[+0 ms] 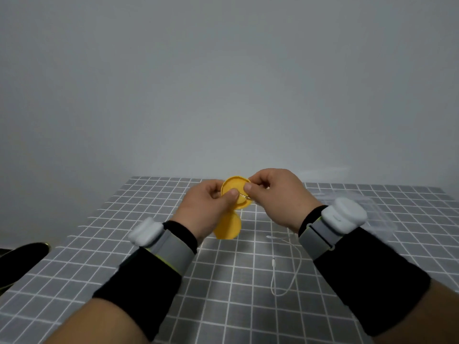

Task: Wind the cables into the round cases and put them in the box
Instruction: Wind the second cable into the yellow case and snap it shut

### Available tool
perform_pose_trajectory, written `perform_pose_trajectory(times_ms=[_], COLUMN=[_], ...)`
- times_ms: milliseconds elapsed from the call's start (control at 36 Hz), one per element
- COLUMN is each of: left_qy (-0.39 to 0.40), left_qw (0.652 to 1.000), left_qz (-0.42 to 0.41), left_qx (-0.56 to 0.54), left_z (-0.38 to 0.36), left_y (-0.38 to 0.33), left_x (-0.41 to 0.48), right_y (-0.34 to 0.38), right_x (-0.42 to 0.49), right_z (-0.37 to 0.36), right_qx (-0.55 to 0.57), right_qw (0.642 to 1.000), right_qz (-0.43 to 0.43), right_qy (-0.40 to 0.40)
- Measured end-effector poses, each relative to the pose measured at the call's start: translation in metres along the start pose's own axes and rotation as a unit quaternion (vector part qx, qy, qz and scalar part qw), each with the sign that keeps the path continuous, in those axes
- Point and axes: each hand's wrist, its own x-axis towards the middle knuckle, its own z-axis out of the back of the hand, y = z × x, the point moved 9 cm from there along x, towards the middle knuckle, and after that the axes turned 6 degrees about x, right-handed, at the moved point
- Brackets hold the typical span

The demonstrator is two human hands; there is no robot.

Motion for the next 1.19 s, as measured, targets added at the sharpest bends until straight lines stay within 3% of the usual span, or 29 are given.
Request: perform_pose_trajectory(times_ms=[139, 306, 611, 806, 944, 1194], left_qy=[0.097, 0.118, 0.020, -0.046, -0.085, -0.136], left_qw=[0.983, 0.947, 0.982, 0.992, 0.994, 0.986], left_qz=[-0.072, -0.107, -0.083, -0.070, -0.049, -0.020], left_qx=[0.140, 0.278, 0.169, 0.097, 0.039, -0.093], left_z=[0.001, 0.001, 0.012, 0.019, 0.027, 0.022], left_y=[-0.028, -0.048, -0.034, -0.030, -0.022, -0.010], left_x=[0.004, 0.004, 0.007, 0.008, 0.007, 0.001], right_y=[0.019, 0.025, 0.002, -0.020, -0.035, -0.007], right_x=[0.005, 0.006, 0.004, -0.003, -0.007, -0.004], right_z=[-0.001, -0.002, 0.009, 0.005, -0.009, -0.006], right_qx=[-0.103, -0.141, -0.077, 0.063, 0.177, 0.059], right_qw=[0.990, 0.981, 0.996, 0.993, 0.976, 0.996], right_qz=[0.046, 0.058, 0.013, -0.074, -0.117, -0.028], right_qy=[0.087, 0.120, -0.034, -0.069, -0.047, -0.057])
